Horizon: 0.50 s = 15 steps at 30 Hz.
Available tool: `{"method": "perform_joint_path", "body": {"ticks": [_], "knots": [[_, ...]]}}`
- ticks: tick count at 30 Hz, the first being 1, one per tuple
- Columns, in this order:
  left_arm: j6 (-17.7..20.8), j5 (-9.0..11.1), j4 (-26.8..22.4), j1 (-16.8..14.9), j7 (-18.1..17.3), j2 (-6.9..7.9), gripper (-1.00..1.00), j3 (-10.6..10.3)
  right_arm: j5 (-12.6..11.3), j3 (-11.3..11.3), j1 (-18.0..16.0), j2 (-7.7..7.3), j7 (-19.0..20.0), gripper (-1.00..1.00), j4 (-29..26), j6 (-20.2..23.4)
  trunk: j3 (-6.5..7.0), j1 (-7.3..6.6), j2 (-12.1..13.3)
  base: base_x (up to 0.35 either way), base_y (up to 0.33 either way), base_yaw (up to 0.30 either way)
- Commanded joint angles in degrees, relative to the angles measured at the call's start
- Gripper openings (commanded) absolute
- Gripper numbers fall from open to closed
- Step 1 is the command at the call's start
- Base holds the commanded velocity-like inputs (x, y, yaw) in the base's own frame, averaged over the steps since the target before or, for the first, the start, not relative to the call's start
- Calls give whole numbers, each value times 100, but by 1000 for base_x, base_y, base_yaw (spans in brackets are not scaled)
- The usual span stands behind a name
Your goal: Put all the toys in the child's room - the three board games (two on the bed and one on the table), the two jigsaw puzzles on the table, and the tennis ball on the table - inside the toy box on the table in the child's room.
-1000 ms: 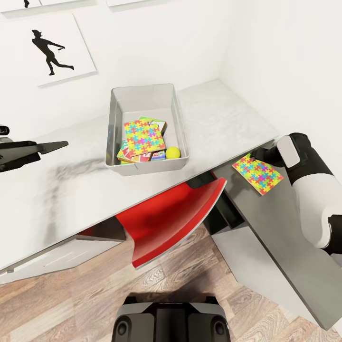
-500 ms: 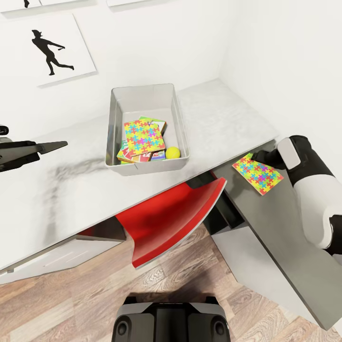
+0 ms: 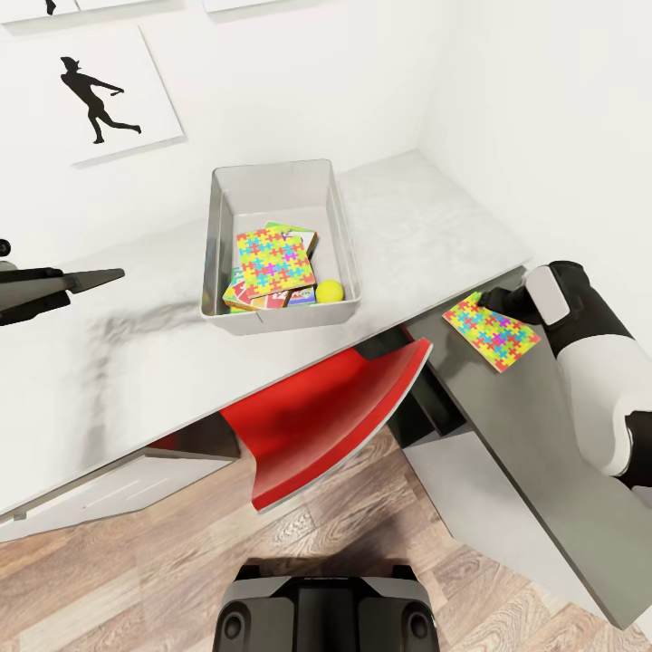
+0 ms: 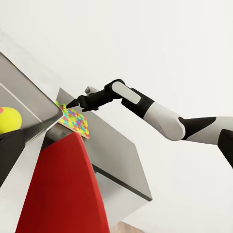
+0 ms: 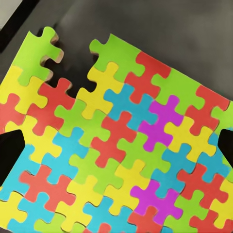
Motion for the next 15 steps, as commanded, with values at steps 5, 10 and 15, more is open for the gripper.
{"method": "perform_joint_path", "body": {"ticks": [5, 10, 15], "knots": [[61, -3, 0, -3, -22, 5, 100, -2, -60, 1, -2, 10, -50, 100, 0, 11, -7, 3, -9, 0, 0, 0], [61, -2, 0, -3, -22, 5, 100, -2, -60, 3, -1, 15, -50, 100, 3, 11, -7, 3, -9, 0, 0, 0], [61, -2, 0, -3, -22, 5, 100, -2, -57, 3, 5, 10, -50, 100, 78, 11, -7, 3, -9, 0, 0, 0]]}}
